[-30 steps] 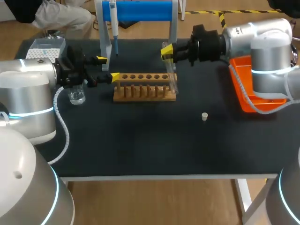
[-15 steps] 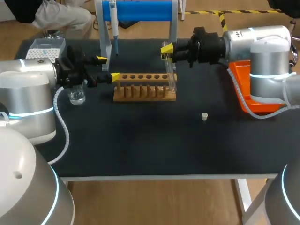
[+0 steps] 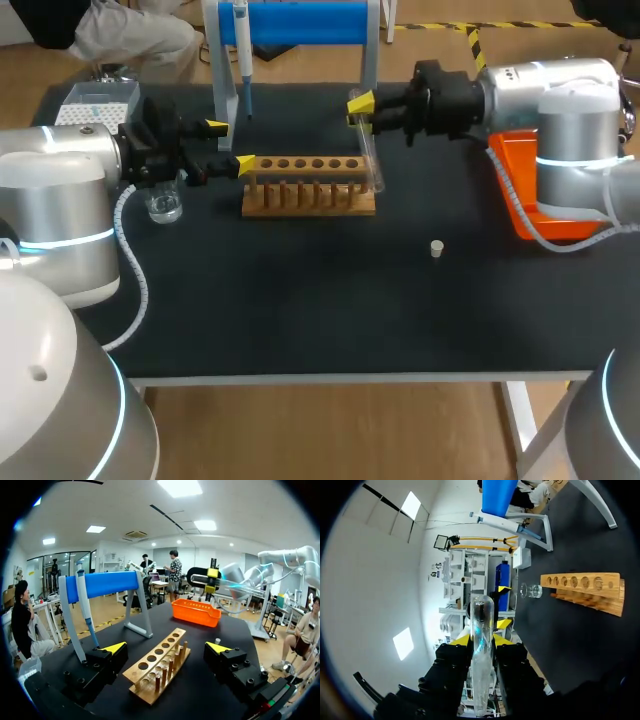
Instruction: Invert the test tube, pick up the pipette, mount the tip to pipette, aspirate from beaker and dispense into the tube, eject the tip, return the pipette, and cap with the stopper.
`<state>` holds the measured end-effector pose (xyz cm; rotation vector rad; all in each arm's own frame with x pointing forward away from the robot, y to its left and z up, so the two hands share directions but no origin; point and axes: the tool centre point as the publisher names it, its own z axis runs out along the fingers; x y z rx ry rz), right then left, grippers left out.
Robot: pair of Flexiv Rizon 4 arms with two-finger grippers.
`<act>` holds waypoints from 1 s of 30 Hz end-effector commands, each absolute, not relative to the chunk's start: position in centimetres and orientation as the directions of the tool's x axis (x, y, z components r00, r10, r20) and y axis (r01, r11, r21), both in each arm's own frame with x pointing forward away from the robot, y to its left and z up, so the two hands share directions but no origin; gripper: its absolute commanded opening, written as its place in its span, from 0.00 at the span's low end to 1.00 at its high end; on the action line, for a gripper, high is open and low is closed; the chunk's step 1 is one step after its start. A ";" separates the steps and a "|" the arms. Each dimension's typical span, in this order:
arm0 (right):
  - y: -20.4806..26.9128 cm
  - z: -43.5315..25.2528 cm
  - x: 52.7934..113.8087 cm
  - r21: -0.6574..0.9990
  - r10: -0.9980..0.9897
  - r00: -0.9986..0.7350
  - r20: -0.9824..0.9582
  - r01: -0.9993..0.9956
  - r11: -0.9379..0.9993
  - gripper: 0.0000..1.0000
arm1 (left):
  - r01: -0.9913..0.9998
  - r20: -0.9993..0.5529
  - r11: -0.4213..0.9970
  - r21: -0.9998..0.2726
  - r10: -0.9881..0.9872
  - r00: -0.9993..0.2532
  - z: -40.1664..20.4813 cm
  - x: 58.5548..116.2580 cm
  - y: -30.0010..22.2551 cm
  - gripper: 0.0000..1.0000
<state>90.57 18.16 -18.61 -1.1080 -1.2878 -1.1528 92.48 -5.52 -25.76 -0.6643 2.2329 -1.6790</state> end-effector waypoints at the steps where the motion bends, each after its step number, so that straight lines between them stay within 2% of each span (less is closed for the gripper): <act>1: 18.0 -18.7 90.7 0.038 -0.004 -0.038 0.999 0.993 0.107 0.00 | -0.195 0.056 0.221 -0.955 -0.512 -0.857 -25.8 92.4 -5.6 1.00; 17: 17.9 -18.6 90.8 0.025 -0.012 -0.024 1.000 0.995 0.099 0.00 | -0.195 0.056 0.221 -0.955 -0.512 -0.857 -25.8 92.4 -5.6 1.00; 23: 17.9 -18.6 90.8 0.025 -0.012 -0.024 1.000 0.995 0.099 0.00 | 0.255 -0.302 0.179 -0.950 -0.330 -0.894 -23.1 91.2 -6.9 1.00; 30: 17.9 -18.6 90.8 0.025 -0.012 -0.024 1.000 0.995 0.099 0.00 | 0.544 -0.542 0.019 -0.839 -0.111 -0.833 -22.1 89.5 -8.1 1.00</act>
